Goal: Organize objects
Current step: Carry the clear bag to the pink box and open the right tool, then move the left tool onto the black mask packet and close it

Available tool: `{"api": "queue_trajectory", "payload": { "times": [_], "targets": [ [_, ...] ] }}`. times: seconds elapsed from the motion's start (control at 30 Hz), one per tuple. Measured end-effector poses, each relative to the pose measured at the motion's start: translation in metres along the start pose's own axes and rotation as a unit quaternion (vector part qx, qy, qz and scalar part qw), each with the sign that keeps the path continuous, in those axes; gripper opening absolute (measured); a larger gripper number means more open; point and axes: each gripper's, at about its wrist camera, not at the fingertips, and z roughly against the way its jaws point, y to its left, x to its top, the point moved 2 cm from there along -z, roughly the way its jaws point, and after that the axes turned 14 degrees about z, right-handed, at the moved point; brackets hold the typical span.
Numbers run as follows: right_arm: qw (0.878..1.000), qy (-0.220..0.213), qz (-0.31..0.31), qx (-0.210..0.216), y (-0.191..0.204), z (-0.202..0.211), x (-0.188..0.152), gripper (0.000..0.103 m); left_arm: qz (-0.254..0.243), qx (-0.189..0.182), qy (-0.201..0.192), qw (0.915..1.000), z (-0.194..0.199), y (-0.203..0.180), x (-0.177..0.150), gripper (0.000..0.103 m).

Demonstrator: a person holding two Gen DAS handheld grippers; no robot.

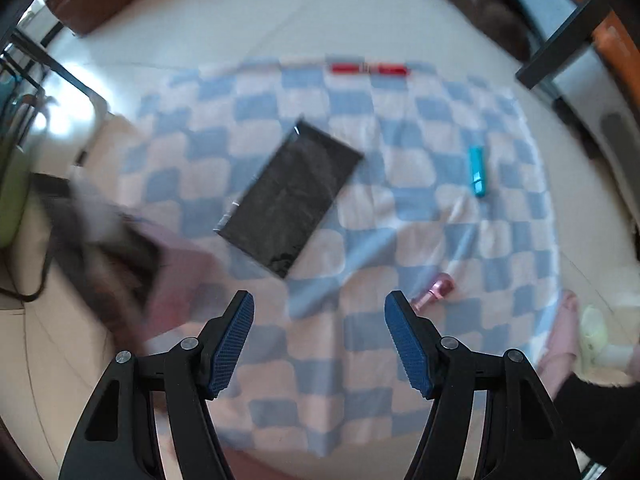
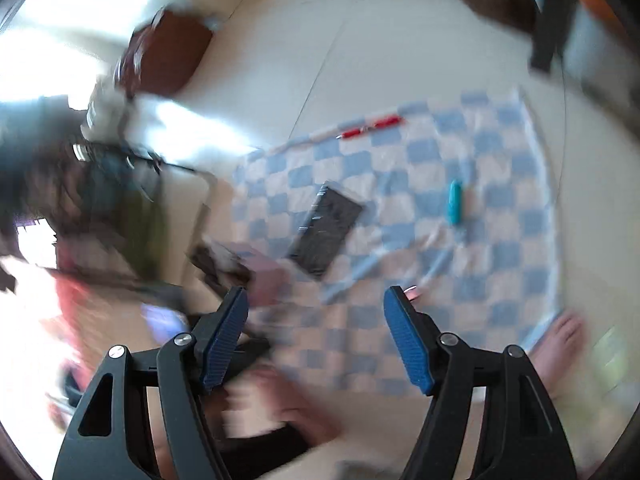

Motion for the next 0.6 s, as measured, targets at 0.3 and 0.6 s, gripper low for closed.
{"api": "queue_trajectory", "payload": {
  "times": [0.3,0.6],
  "targets": [
    [0.998,0.038,-0.050,0.028,-0.038,0.004,-0.004,0.072,0.093,-0.009,0.000,0.9956,-0.101,0.021,0.040,0.067],
    [0.994,0.062,-0.019,0.088,-0.043,0.031,-0.028,0.072,0.034,0.030,0.116,0.9922,-0.175,0.016,0.053,0.079]
  ]
}}
